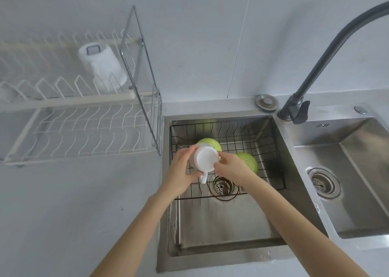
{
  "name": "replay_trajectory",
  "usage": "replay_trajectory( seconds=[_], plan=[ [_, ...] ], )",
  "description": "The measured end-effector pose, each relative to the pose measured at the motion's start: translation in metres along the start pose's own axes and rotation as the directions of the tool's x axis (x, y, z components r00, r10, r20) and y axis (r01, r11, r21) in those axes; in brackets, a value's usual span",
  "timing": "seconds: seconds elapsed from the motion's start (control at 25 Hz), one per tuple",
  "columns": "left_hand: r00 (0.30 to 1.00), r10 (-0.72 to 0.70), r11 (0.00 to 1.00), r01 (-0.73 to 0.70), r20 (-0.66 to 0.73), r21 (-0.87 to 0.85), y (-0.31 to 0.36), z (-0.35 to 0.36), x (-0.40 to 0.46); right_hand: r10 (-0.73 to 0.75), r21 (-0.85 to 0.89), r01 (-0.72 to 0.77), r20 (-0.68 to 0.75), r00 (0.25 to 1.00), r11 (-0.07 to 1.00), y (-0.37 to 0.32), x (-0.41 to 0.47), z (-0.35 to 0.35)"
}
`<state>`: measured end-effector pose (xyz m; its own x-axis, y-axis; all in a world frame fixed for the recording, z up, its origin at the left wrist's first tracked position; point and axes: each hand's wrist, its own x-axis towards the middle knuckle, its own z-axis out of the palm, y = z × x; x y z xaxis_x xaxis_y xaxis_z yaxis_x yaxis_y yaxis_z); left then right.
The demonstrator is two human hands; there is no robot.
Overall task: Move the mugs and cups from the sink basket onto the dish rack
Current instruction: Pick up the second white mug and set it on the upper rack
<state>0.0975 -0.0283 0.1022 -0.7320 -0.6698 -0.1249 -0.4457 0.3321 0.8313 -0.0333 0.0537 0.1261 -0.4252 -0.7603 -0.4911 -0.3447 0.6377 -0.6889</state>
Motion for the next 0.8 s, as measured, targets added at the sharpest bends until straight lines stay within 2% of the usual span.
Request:
replay_trajectory(
  seconds=[0.16, 0.28, 0.36, 0.52, 0.68, 0.8],
  plan=[
    [0.992, 0.118, 0.993, -0.118, -0.053, 0.007, 0.016, -0.016, -0.016, -0.167, -0.089, 0.164, -0.025, 0.986, 0.982, -0.013, -0.036, -0.013],
    [0.978, 0.183, 0.982, -0.186, -0.101, -0.024, 0.029, -0.022, -0.026, -0.275, -0.097, 0.262, -0.159, 0.948, 0.960, -0.022, -0.060, -0.015],
    [0.970, 0.196, 0.979, -0.202, -0.141, -0.025, 0.038, -0.027, -0.032, -0.313, -0.097, 0.298, -0.244, 0.918, 0.950, -0.028, -0.072, -0.014],
    [0.960, 0.201, 0.971, -0.221, -0.195, -0.090, 0.054, -0.048, -0.049, -0.413, -0.126, 0.394, -0.319, 0.853, 0.910, -0.042, -0.087, -0.013],
    [0.950, 0.228, 0.961, -0.254, -0.212, -0.108, 0.069, -0.083, -0.066, -0.532, -0.190, 0.498, -0.352, 0.770, 0.846, -0.065, -0.096, -0.013],
    [0.947, 0.229, 0.957, -0.261, -0.224, -0.123, 0.072, -0.111, -0.074, -0.573, -0.198, 0.540, -0.346, 0.743, 0.818, -0.088, -0.100, -0.010]
  ],
)
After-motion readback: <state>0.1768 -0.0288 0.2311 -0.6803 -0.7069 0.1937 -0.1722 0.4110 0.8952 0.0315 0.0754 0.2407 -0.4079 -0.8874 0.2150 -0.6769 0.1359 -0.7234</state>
